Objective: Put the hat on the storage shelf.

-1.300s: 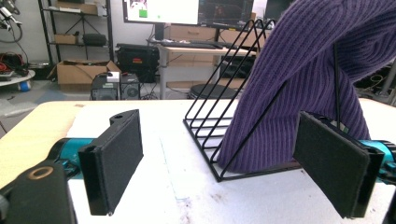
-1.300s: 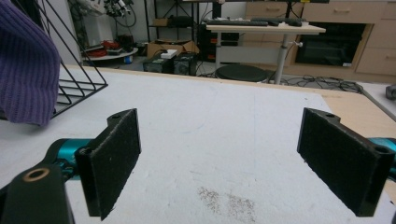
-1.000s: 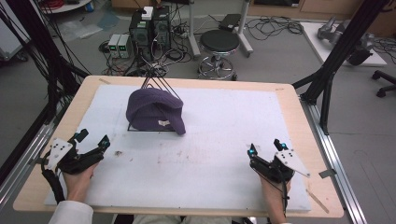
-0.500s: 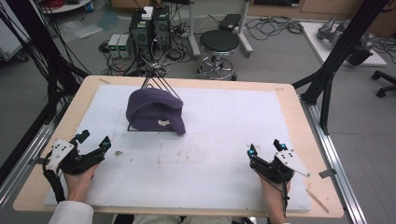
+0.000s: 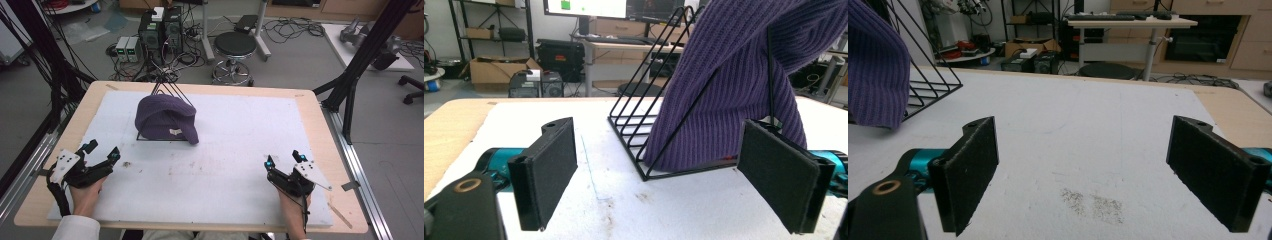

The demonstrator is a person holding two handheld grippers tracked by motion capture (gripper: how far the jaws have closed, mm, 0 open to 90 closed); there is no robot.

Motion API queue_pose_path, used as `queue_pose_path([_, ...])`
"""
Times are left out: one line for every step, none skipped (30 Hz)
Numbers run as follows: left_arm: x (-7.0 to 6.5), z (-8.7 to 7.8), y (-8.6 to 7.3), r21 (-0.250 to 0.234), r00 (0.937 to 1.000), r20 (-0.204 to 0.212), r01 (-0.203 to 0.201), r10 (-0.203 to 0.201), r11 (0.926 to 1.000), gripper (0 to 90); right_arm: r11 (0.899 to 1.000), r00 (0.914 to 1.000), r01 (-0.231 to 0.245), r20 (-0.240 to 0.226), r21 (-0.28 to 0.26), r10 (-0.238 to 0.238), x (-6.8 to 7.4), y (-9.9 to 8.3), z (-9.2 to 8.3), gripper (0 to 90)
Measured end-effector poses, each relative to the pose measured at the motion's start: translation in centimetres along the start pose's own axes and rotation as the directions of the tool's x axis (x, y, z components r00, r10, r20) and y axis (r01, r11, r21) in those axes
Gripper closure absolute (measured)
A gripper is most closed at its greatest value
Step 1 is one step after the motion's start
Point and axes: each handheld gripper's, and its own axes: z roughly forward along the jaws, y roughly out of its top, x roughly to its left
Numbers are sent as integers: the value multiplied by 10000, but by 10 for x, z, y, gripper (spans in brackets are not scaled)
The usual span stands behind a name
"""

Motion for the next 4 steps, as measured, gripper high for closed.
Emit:
queue_pose_path([0,0,0,-14,10000,1,2,-2,10000,164,10000,10000,44,-8,-7,-44,0,0,0,128])
queue_pose_path([0,0,0,-1,10000,1,-4,4,10000,164,10000,10000,53,-1,-8,-53,0,0,0,128])
queue_pose_path([0,0,0,2,10000,18,3,-3,10000,164,10000,10000,72,2,-11,-72,1,0,0,128])
queue_pose_path([0,0,0,-5,10000,34,12,-12,10000,164,9999,9999,102,0,-20,-102,1,0,0,128])
